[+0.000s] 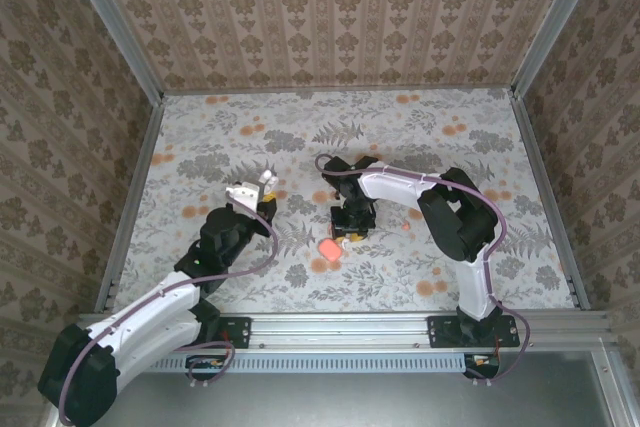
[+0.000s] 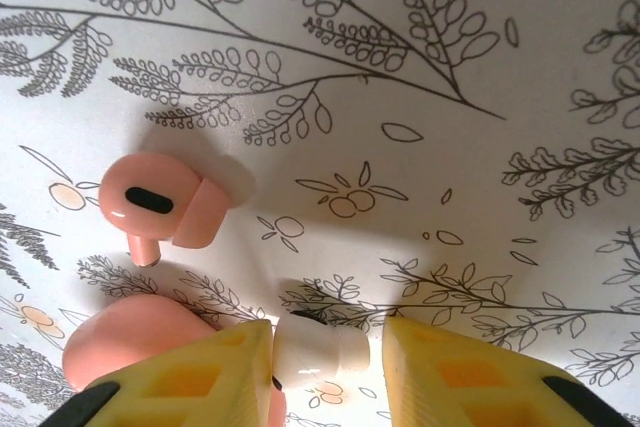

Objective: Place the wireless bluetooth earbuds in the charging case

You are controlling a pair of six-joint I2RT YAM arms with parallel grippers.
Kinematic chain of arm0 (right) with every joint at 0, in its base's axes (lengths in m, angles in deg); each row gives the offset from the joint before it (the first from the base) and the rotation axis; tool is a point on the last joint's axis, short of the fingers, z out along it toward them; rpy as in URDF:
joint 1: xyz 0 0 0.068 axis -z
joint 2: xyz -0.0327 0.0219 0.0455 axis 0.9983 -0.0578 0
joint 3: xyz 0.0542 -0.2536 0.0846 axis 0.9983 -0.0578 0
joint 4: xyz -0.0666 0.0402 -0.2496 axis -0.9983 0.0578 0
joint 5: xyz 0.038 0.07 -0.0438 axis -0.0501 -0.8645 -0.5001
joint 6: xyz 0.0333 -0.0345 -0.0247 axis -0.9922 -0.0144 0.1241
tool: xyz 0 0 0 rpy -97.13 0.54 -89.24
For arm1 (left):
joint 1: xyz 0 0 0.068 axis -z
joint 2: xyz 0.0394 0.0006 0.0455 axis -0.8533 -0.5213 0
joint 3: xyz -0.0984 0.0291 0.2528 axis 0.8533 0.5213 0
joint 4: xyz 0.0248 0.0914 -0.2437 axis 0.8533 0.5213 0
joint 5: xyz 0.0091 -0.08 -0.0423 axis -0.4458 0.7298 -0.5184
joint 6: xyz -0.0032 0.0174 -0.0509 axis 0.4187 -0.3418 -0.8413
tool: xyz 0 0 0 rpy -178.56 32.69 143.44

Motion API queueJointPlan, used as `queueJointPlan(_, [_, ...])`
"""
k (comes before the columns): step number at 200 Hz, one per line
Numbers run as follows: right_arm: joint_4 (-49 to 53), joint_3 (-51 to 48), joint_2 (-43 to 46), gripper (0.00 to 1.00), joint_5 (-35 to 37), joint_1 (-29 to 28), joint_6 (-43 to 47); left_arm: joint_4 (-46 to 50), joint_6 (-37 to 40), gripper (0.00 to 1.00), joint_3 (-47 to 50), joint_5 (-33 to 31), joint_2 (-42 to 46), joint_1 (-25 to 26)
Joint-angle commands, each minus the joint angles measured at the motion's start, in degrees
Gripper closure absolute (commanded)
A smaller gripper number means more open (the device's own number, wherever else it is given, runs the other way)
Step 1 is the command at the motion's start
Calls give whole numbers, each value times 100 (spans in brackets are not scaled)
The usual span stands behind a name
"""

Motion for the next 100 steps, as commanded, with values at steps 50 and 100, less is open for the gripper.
queueJointPlan(50, [-11,-88,108,74,83,-77,-124,-94,43,88,92,130,101,-73])
queueJointPlan(100, [-835,-518,960,75,426,-69,-148,-1039,78,88,330,854,-495,-70])
